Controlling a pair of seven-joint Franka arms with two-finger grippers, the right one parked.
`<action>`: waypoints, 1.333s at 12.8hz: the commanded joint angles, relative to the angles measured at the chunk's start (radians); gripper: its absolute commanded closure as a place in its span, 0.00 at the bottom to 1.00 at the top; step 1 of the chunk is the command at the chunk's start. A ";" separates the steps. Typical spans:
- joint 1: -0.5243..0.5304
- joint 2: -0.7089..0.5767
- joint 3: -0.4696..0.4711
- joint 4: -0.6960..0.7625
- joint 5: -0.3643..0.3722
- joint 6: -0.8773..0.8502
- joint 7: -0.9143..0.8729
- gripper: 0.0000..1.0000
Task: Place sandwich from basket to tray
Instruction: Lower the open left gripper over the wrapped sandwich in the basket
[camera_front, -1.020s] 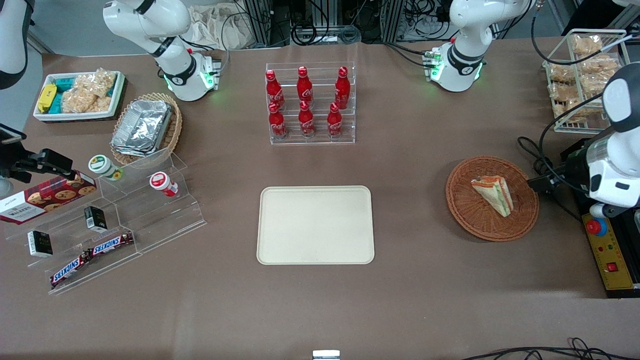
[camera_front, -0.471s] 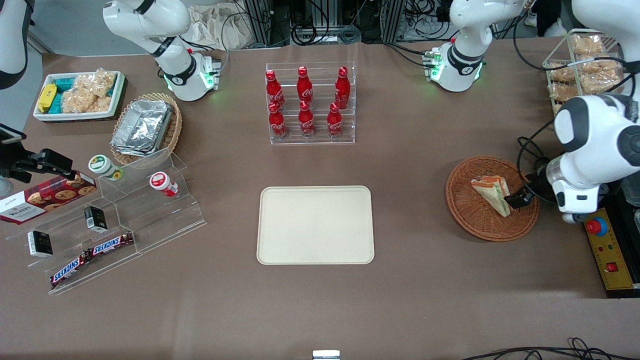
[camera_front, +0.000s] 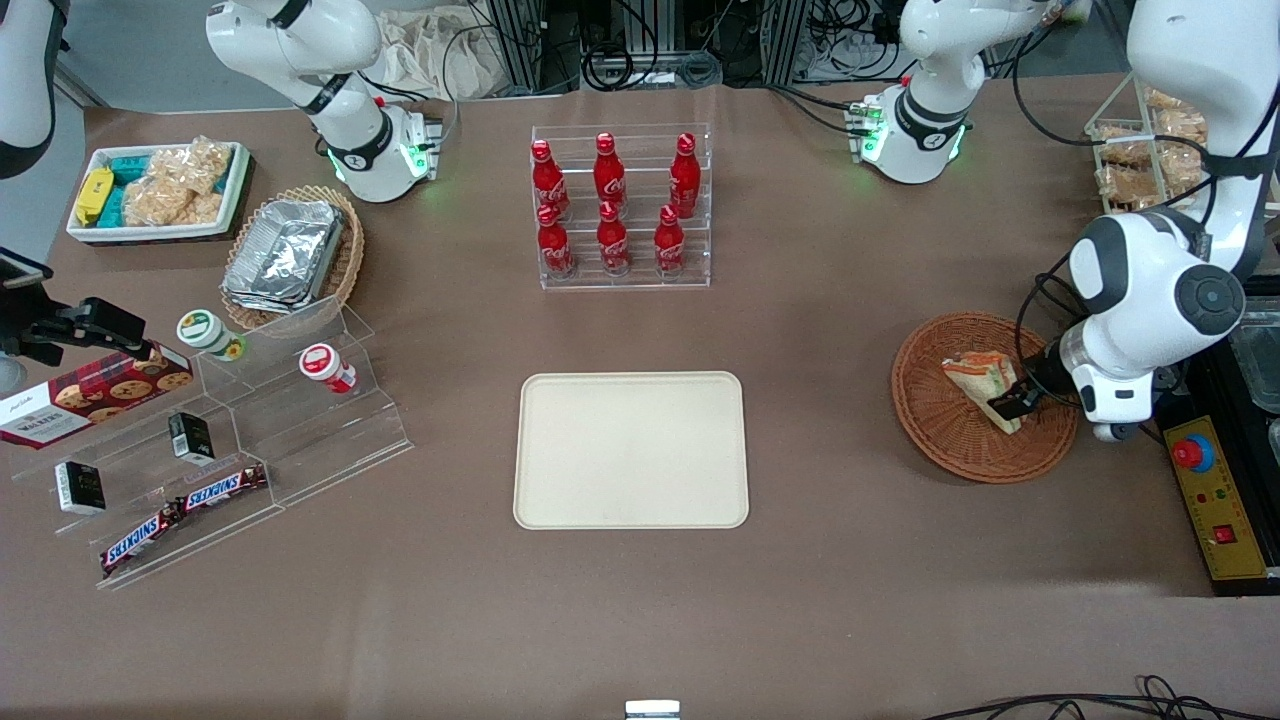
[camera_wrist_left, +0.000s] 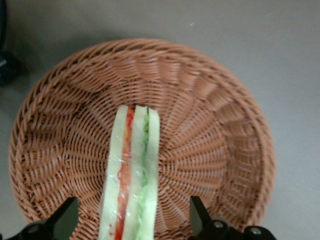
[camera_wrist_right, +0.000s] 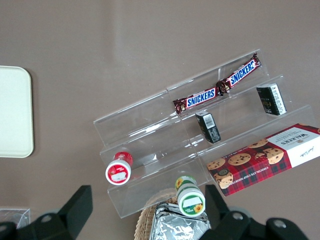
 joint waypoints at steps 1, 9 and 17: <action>0.019 0.035 -0.009 -0.007 0.012 0.029 -0.021 0.00; 0.010 0.093 -0.012 -0.002 0.008 0.114 -0.101 0.71; 0.005 0.050 -0.020 0.189 0.016 -0.158 0.030 1.00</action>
